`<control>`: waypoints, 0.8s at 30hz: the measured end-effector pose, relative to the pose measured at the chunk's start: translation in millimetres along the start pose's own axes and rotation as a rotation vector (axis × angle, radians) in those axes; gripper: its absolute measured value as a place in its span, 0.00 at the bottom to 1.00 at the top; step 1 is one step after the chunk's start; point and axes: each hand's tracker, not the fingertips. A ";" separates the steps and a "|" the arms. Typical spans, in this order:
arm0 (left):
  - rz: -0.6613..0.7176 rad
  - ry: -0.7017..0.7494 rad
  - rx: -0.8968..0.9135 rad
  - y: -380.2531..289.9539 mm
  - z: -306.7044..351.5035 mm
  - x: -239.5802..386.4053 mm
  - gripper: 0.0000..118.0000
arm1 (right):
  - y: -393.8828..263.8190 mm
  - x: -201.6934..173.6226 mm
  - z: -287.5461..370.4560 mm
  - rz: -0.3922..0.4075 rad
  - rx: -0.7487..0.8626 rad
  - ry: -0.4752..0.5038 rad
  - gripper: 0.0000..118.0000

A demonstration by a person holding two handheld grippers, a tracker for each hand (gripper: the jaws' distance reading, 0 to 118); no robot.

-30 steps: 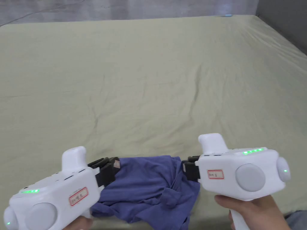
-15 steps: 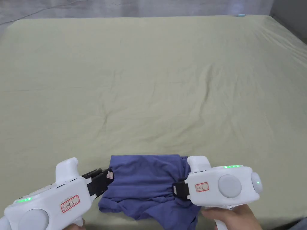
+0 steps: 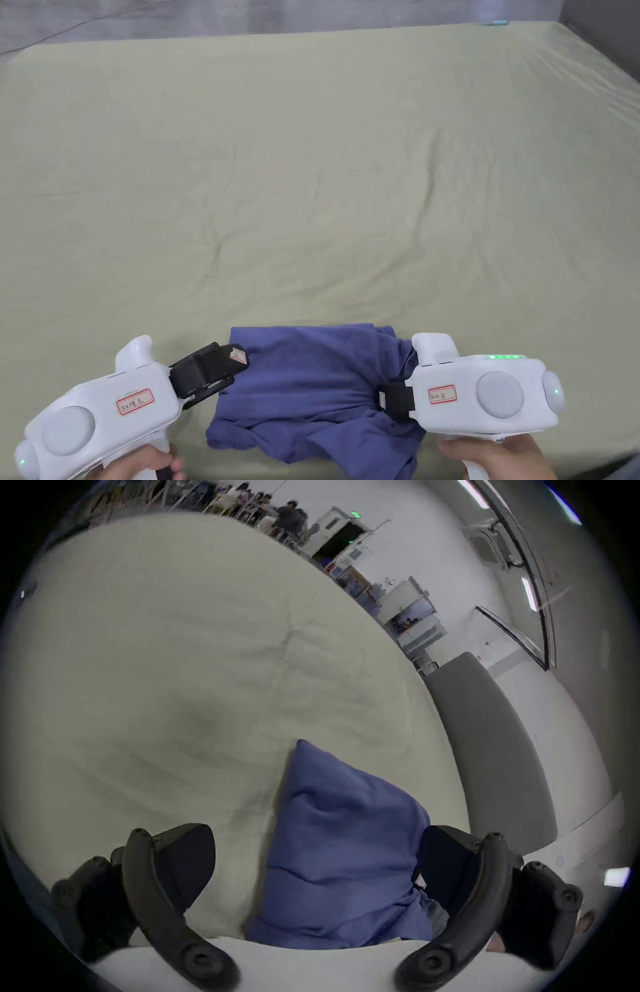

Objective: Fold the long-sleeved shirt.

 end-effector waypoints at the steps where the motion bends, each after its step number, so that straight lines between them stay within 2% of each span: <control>1: 0.031 -0.034 -0.030 1.2 -7.9 -6.8 1.00 | -0.5 0.8 0.5 -0.003 0.003 0.004 0.02; 3: 0.118 -0.136 -0.091 3.5 -21.5 -20.8 1.00 | -1.4 2.8 0.5 -0.013 0.006 0.010 0.02; 4: 0.144 -0.248 -0.097 -0.3 -25.0 -20.9 1.00 | -1.7 2.9 0.5 -0.015 0.008 0.011 0.02; 6: 0.184 -0.330 -0.098 -0.6 -36.7 -24.7 1.00 | -1.9 1.9 0.5 -0.014 0.010 0.009 0.02; 12: 0.125 -0.337 -0.114 -3.3 -50.1 -14.0 1.00 | -1.7 0.4 0.9 -0.011 0.009 0.002 0.02; 13: 0.093 -0.329 -0.120 -5.5 -50.4 -10.1 0.96 | -1.6 0.4 0.8 -0.011 0.008 0.002 0.02; 14: 0.072 -0.315 -0.125 -7.6 -50.5 -8.0 0.84 | -1.5 0.5 0.8 -0.013 0.008 0.003 0.02; 15: 0.054 -0.297 -0.124 -10.4 -50.7 -6.4 0.45 | -1.3 0.6 0.8 -0.014 0.007 0.002 0.02; 16: 0.043 -0.254 -0.129 -10.1 -52.6 -8.0 0.13 | -1.0 0.3 0.8 -0.013 0.005 0.001 0.02; 17: 0.029 -0.188 -0.171 -14.7 -57.7 -7.5 0.11 | -0.8 -0.1 0.8 -0.012 0.004 -0.001 0.02; 18: 0.008 -0.183 -0.184 -19.4 -59.8 -8.1 0.11 | -0.6 -0.7 0.8 -0.011 0.003 -0.002 0.02; 19: 0.005 -0.240 -0.141 -20.6 -56.5 -7.8 0.11 | -0.2 -1.5 0.7 -0.008 0.002 -0.006 0.02; 24: -0.027 -0.221 -0.101 -6.0 -39.7 -2.7 0.09 | 4.4 -10.5 2.2 -0.018 -0.009 -0.032 0.02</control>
